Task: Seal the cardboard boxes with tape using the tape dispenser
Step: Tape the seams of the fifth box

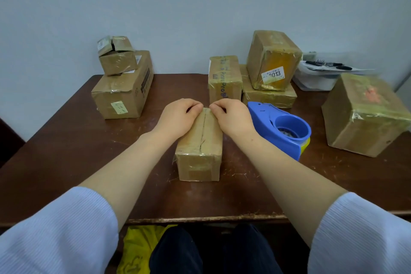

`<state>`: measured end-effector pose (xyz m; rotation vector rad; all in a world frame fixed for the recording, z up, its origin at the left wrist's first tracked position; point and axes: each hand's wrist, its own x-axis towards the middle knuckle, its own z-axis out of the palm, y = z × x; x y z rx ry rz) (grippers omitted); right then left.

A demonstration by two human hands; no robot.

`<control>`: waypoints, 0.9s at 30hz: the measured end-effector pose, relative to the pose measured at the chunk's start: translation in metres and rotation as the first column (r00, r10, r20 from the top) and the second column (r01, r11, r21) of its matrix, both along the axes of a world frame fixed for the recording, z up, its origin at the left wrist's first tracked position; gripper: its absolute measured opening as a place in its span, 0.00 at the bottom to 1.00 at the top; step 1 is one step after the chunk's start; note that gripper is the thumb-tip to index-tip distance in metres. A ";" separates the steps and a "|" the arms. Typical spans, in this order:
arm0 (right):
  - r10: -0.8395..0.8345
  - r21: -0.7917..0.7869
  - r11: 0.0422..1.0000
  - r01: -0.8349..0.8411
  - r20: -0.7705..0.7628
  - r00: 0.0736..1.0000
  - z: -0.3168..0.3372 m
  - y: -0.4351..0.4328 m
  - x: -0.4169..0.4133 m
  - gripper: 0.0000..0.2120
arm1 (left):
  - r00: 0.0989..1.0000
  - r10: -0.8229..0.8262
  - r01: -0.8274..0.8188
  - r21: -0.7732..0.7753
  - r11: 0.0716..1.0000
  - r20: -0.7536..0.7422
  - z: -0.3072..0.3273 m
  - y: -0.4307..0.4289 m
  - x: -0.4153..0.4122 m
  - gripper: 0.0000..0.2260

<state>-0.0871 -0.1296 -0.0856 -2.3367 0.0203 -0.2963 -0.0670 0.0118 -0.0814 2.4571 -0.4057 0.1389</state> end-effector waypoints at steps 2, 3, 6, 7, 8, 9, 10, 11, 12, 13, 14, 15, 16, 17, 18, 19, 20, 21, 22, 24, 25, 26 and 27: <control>-0.017 0.095 0.995 0.020 -0.029 0.999 -0.004 0.003 0.000 0.13 | 0.993 0.024 -0.039 -0.126 0.991 -0.117 -0.003 0.000 -0.001 0.15; -0.023 0.181 0.983 0.032 -0.056 0.998 -0.006 0.005 0.000 0.13 | 0.982 0.019 -0.062 -0.222 0.973 -0.189 -0.005 -0.001 -0.001 0.14; -0.020 0.418 0.906 0.069 -0.121 0.992 -0.012 0.008 -0.002 0.15 | 0.927 -0.047 -0.133 -0.445 0.886 -0.372 -0.006 -0.003 -0.005 0.15; -0.012 0.455 0.888 0.068 -0.126 0.992 -0.013 0.009 -0.002 0.15 | 0.914 -0.060 -0.152 -0.475 0.867 -0.402 -0.007 -0.002 -0.005 0.15; 0.002 0.489 0.870 0.065 -0.136 0.991 -0.016 0.009 -0.002 0.15 | 0.902 -0.065 -0.179 -0.506 0.844 -0.428 -0.007 -0.002 -0.005 0.14; 0.018 0.524 0.850 0.065 -0.151 0.988 -0.017 0.009 -0.002 0.15 | 0.888 -0.072 -0.206 -0.535 0.819 -0.454 -0.007 -0.001 -0.004 0.14; 0.034 0.556 0.828 0.066 -0.167 0.985 -0.019 0.009 -0.001 0.15 | 0.878 -0.075 -0.227 -0.548 0.805 -0.473 -0.006 -0.002 -0.004 0.14; 0.047 0.585 0.808 0.069 -0.179 0.983 -0.020 0.009 0.000 0.16 | 0.873 -0.066 -0.235 -0.535 0.812 -0.483 -0.005 -0.002 -0.003 0.14; 0.050 0.613 0.786 0.078 -0.190 0.980 -0.021 0.010 0.002 0.16 | 0.869 -0.059 -0.236 -0.517 0.823 -0.490 -0.004 -0.003 -0.003 0.15; 0.047 0.638 0.764 0.092 -0.198 0.979 -0.022 0.010 0.004 0.15 | 0.868 -0.061 -0.235 -0.514 0.825 -0.493 -0.004 -0.004 -0.001 0.15; 0.044 0.663 0.741 0.105 -0.203 0.978 -0.023 0.011 0.006 0.14 | 0.867 -0.068 -0.236 -0.528 0.816 -0.493 -0.004 -0.005 0.000 0.14; 0.042 0.689 0.715 0.115 -0.207 0.978 -0.023 0.012 0.007 0.12 | 0.869 -0.073 -0.237 -0.541 0.807 -0.490 -0.003 -0.006 0.002 0.13; 0.038 0.715 0.687 0.127 -0.210 0.977 -0.024 0.012 0.008 0.11 | 0.870 -0.073 -0.243 -0.553 0.797 -0.488 -0.003 -0.007 0.002 0.12; 0.030 0.732 0.667 0.138 -0.212 0.977 -0.024 0.013 0.009 0.10 | 0.870 -0.076 -0.246 -0.565 0.788 -0.486 -0.002 -0.007 0.003 0.12; 0.023 0.743 0.653 0.146 -0.212 0.977 -0.025 0.012 0.010 0.10 | 0.870 -0.079 -0.250 -0.573 0.780 -0.487 -0.002 -0.007 0.003 0.12; 0.022 0.756 0.637 0.151 -0.213 0.977 -0.025 0.012 0.010 0.09 | 0.869 -0.082 -0.254 -0.581 0.773 -0.488 -0.003 -0.007 0.004 0.12; 0.028 0.773 0.616 0.153 -0.216 0.976 -0.027 0.011 0.010 0.10 | 0.865 -0.089 -0.261 -0.594 0.761 -0.494 -0.005 -0.006 0.003 0.12; 0.043 0.789 0.595 0.154 -0.223 0.974 -0.028 0.010 0.010 0.10 | 0.854 -0.117 -0.266 -0.620 0.738 -0.506 -0.008 -0.003 0.002 0.12; 0.061 0.802 0.577 0.157 -0.234 0.970 -0.030 0.010 0.009 0.09 | 0.831 -0.173 -0.274 -0.659 0.700 -0.529 -0.011 -0.002 0.001 0.12; 0.092 0.828 0.535 0.169 -0.257 0.962 -0.032 0.009 0.007 0.09 | 0.792 -0.270 -0.283 -0.722 0.632 -0.547 -0.015 0.000 -0.001 0.14; 0.096 0.837 0.518 0.175 -0.261 0.961 -0.032 0.010 0.007 0.09 | 0.801 -0.260 -0.277 -0.719 0.638 -0.540 -0.016 0.000 -0.001 0.15; 0.088 0.845 0.502 0.182 -0.260 0.962 -0.032 0.010 0.008 0.08 | 0.826 -0.214 -0.270 -0.700 0.661 -0.522 -0.015 -0.002 0.000 0.14; 0.073 0.851 0.490 0.190 -0.257 0.964 -0.032 0.011 0.008 0.08 | 0.859 -0.154 -0.260 -0.675 0.690 -0.488 -0.016 -0.002 0.001 0.13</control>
